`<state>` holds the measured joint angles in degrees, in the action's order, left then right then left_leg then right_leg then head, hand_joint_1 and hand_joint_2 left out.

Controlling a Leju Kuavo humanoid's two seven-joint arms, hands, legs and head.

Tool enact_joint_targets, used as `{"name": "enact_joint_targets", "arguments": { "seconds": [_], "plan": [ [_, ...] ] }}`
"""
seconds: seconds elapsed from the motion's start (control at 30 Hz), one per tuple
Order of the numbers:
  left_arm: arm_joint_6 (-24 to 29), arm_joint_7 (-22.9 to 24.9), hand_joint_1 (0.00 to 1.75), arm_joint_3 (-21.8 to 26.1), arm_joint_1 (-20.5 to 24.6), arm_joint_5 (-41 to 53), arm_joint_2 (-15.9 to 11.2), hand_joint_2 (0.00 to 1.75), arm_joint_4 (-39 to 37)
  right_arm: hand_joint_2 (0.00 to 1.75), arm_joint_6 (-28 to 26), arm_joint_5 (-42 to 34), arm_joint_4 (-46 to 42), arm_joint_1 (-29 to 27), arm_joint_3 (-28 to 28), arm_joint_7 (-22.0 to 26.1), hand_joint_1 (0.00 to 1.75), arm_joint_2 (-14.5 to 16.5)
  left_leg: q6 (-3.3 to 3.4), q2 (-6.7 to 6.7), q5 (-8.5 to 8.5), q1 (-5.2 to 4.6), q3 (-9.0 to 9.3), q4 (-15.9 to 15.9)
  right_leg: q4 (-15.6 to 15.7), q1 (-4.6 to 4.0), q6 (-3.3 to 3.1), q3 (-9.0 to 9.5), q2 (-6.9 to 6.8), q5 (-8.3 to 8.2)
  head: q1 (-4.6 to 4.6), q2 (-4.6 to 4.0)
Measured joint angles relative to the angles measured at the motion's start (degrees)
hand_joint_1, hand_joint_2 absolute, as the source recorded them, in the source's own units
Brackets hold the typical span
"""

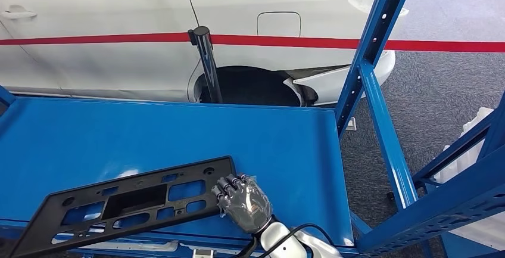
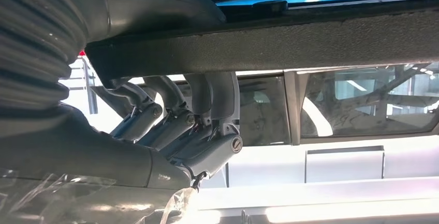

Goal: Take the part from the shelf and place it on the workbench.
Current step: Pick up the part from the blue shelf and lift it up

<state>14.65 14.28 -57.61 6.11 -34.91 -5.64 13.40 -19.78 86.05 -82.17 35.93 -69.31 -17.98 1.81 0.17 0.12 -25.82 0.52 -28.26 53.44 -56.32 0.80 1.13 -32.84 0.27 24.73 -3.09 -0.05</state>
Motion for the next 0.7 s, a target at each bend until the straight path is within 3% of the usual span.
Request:
{"name": "enact_joint_targets", "arguments": {
  "seconds": [0.23, 0.7],
  "plan": [
    [-0.1, -0.5, 0.00, 0.0, 0.0, 0.1, 0.0, 0.00, 0.0, 1.75, -2.6, -2.8, 0.0, -0.5, 1.0, -1.0, 1.75, 0.0, 0.00, 0.00, 0.00, 0.00, 0.00, 0.0, 0.0, 0.00, 0.00, -0.01, 0.00, 0.00, 0.00, 0.01],
    [-0.6, -3.4, 0.00, 0.0, -0.1, -0.1, 0.0, 0.00, 0.0, 1.75, -9.8, -17.8, -3.0, -1.4, 5.0, 1.1, 1.75, 0.0, 0.00, 0.01, 0.00, 0.00, 0.01, 0.0, 0.0, 0.00, 0.00, -0.04, 0.02, 0.00, 0.00, 0.00]
  ]
}}
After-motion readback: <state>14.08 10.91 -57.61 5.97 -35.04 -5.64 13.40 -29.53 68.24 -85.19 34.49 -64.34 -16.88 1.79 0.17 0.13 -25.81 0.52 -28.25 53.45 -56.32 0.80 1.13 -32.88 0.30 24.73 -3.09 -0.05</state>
